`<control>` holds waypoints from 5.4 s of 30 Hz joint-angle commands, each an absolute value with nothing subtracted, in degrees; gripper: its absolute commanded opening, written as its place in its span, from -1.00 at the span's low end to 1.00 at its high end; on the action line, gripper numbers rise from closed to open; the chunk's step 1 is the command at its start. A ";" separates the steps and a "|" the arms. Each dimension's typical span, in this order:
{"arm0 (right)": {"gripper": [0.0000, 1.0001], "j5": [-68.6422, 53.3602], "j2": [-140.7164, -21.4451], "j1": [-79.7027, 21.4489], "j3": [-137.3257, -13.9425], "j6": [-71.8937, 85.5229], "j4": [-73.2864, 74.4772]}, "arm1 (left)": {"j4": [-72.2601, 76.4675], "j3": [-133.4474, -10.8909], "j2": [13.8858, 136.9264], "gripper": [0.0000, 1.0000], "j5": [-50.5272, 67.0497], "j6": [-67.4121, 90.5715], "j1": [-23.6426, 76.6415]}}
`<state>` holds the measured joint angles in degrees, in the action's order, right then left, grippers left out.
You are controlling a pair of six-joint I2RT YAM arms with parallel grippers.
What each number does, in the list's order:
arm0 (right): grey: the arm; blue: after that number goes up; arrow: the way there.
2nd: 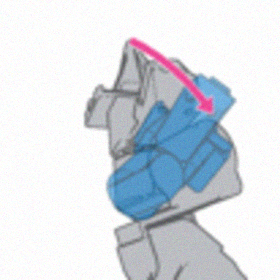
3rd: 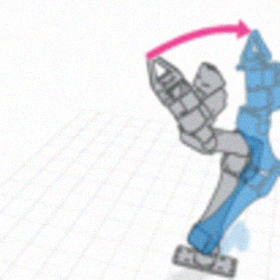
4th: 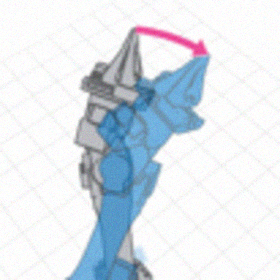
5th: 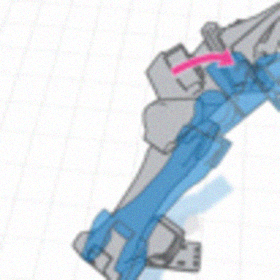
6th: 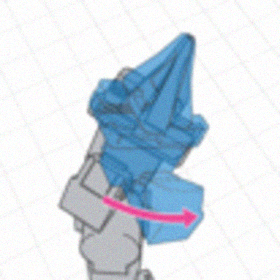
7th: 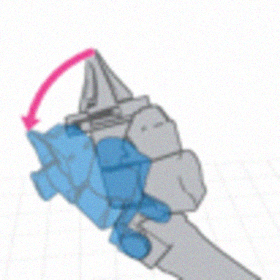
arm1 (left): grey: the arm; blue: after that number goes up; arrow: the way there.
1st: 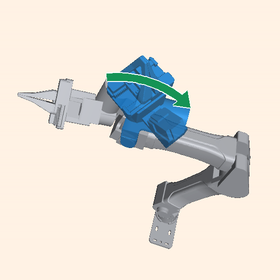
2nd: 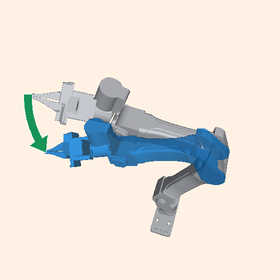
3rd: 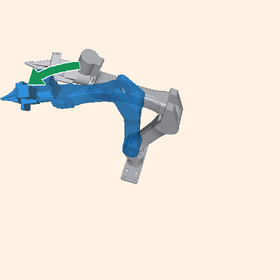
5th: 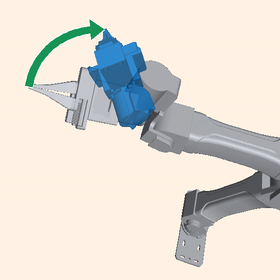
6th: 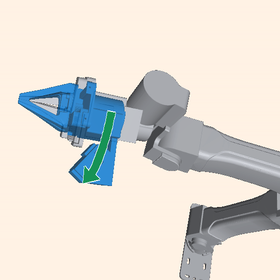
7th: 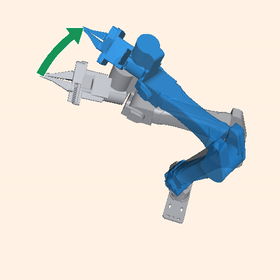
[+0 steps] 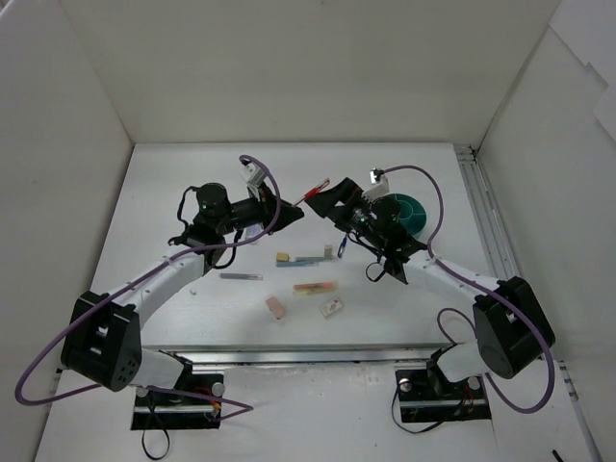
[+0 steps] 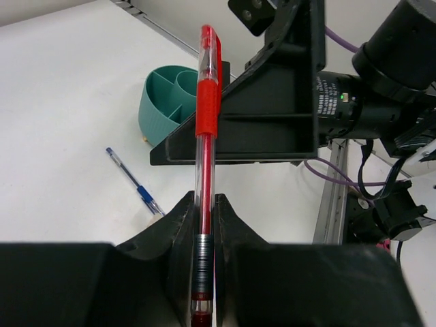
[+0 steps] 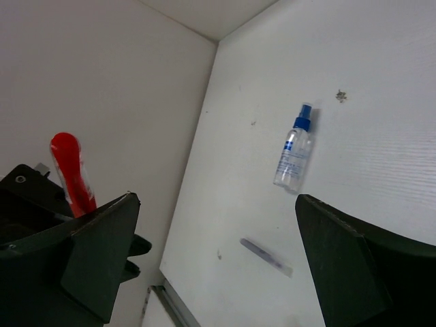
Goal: Sort the stationery into containers
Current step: Pick up the pen from the center of the board, then place the pen in the storage box, then pick up the pen from the center of the board.
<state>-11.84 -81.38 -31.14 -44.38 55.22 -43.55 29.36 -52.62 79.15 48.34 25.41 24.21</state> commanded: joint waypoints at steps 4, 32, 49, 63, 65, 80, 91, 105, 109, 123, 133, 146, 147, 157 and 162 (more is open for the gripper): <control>0.92 -17.75 -78.84 -31.47 -45.62 55.99 -57.39 | 31.73 -52.82 76.55 -1.00 45.80 24.08 24.70; -0.04 -18.46 -83.06 -30.32 -54.40 50.89 -57.57 | 32.35 -52.29 76.81 -1.00 45.71 27.16 24.79; -1.00 -7.31 -73.31 -28.66 -48.17 35.53 -54.42 | 17.32 -58.36 75.15 0.99 47.73 21.10 24.79; -1.00 27.94 -64.59 -23.38 -46.69 6.07 -25.30 | -2.72 -57.57 64.60 0.99 17.59 13.81 23.64; -1.00 26.46 -65.47 -22.16 -45.27 4.14 -27.93 | -2.90 -57.31 64.16 0.99 17.32 13.45 23.12; -1.00 26.37 -75.85 -19.16 -42.89 -0.80 -40.96 | -2.55 -57.13 68.02 0.99 19.25 11.69 23.12; -0.04 15.39 -72.87 -19.16 -39.20 0.62 -37.37 | -3.78 -56.69 68.56 0.99 19.34 9.58 23.12; 0.96 -15.64 -79.00 -24.42 -71.53 -47.24 19.85 | -4.66 -54.85 66.36 0.99 18.11 6.94 23.12; 0.96 -12.49 -84.88 -25.40 -77.76 -59.84 23.01 | -4.57 -53.97 65.30 0.99 16.62 6.24 23.12; 0.96 -11.68 -105.46 -28.12 -91.40 -90.52 46.31 | -10.02 -53.97 63.72 0.99 10.64 6.76 23.12; 0.93 -20.48 -115.04 -28.65 -92.20 -96.33 44.74 | -11.87 -52.12 61.44 0.99 7.47 7.56 23.12; 0.01 -21.62 -120.67 -27.60 -91.93 -95.01 41.49 | -12.39 -52.38 63.72 1.00 5.19 7.03 23.12; -0.04 -21.71 -121.02 -27.51 -91.93 -94.92 41.22 | -12.48 -52.38 63.89 0.99 5.10 7.03 23.12; -0.52 -23.11 -122.96 -26.28 -90.97 -93.60 36.74 | -12.39 -52.82 64.69 0.99 3.52 7.03 23.12; -0.73 -24.61 -124.01 -26.19 -92.10 -93.34 34.63 | -12.13 -52.91 65.65 0.99 2.73 7.03 23.12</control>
